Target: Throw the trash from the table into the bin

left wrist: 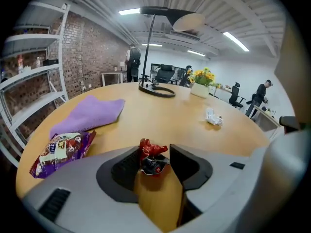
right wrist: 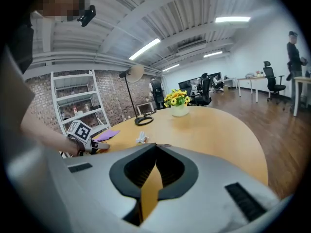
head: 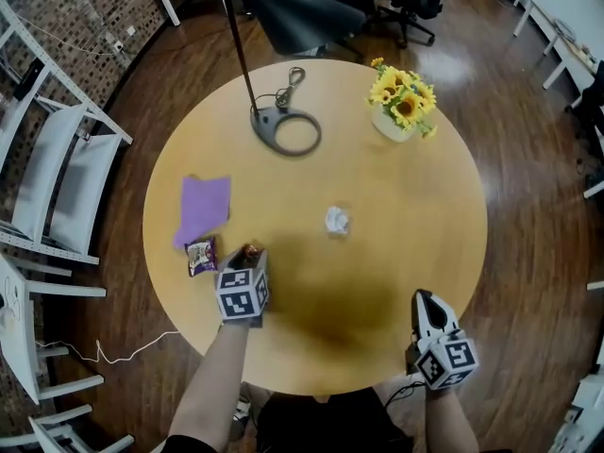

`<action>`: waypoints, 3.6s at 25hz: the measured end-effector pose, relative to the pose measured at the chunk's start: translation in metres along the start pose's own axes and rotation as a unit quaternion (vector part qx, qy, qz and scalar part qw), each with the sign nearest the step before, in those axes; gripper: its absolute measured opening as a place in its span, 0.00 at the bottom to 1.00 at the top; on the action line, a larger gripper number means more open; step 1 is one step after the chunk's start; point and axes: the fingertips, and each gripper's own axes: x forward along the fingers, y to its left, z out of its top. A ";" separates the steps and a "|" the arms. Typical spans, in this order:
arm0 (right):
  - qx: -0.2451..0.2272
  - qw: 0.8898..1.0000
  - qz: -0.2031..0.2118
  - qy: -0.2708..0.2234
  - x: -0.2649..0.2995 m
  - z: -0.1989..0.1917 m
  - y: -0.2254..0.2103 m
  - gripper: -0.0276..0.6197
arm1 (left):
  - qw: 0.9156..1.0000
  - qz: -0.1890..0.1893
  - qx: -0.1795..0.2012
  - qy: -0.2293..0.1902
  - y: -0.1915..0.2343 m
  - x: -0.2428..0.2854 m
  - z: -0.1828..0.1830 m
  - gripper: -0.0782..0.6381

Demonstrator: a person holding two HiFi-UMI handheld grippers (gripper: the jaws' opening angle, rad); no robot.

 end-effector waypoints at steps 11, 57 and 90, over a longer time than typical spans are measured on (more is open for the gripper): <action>-0.015 0.999 0.033 -0.033 0.000 0.036 0.015 0.05 | 0.997 -0.023 -0.010 -0.070 -0.018 -0.036 0.032 0.34; -0.271 0.685 0.675 -0.036 -0.188 -0.129 0.781 0.05 | 0.735 0.546 -0.182 -0.358 0.251 -0.867 -0.275 0.33; -0.431 0.537 0.687 0.234 -0.148 -0.416 0.775 0.05 | 0.608 0.582 -0.495 -0.214 0.197 -0.724 -0.575 0.34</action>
